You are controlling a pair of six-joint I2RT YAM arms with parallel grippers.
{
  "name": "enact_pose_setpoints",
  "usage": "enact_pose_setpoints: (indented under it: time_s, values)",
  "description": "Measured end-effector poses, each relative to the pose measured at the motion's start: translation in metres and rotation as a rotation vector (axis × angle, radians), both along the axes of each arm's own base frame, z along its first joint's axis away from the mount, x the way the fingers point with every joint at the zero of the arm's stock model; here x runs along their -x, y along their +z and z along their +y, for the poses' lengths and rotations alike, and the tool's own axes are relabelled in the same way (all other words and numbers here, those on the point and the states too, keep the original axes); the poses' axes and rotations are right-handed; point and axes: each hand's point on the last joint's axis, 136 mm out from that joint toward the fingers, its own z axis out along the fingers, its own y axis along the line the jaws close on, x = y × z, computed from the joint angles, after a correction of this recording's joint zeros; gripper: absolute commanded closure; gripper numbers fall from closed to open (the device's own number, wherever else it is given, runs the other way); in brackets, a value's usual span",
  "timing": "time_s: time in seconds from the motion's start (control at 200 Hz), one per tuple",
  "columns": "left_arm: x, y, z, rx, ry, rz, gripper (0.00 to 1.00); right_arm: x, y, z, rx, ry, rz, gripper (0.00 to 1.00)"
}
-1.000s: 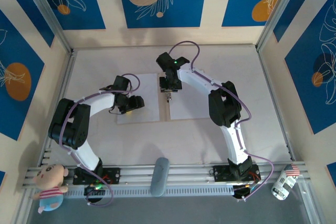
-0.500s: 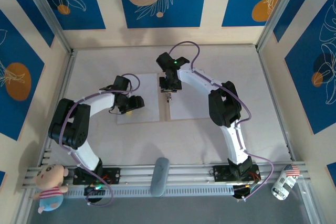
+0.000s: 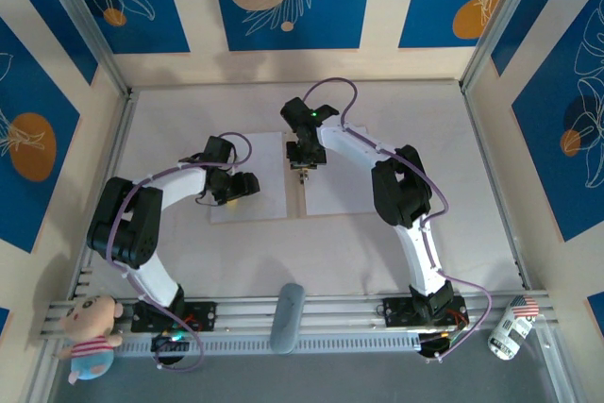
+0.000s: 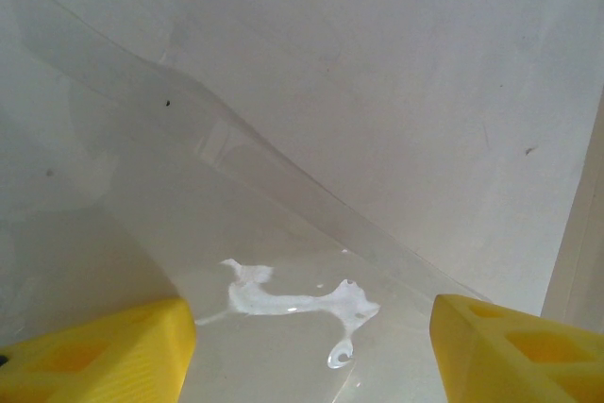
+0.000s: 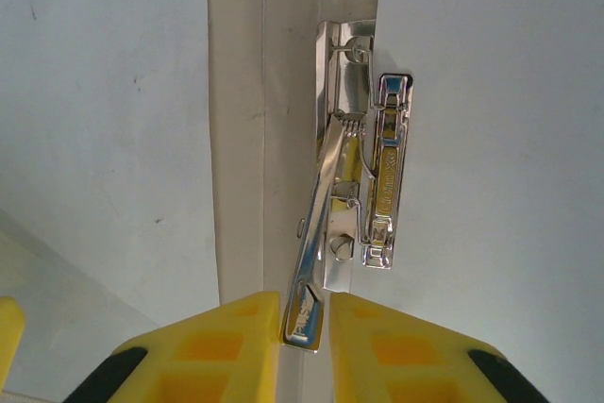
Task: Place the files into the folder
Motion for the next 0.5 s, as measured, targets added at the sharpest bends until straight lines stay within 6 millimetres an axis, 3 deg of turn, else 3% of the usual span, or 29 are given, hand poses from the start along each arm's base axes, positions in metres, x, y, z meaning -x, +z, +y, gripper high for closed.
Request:
enact_pose_setpoints:
  time_s: [0.5]
  values:
    - [0.0001, 0.0, -0.0001, 0.001, 0.0, 0.0, 0.32, 0.0014, -0.0006, -0.0007, 0.005, 0.001, 0.005, 0.86]
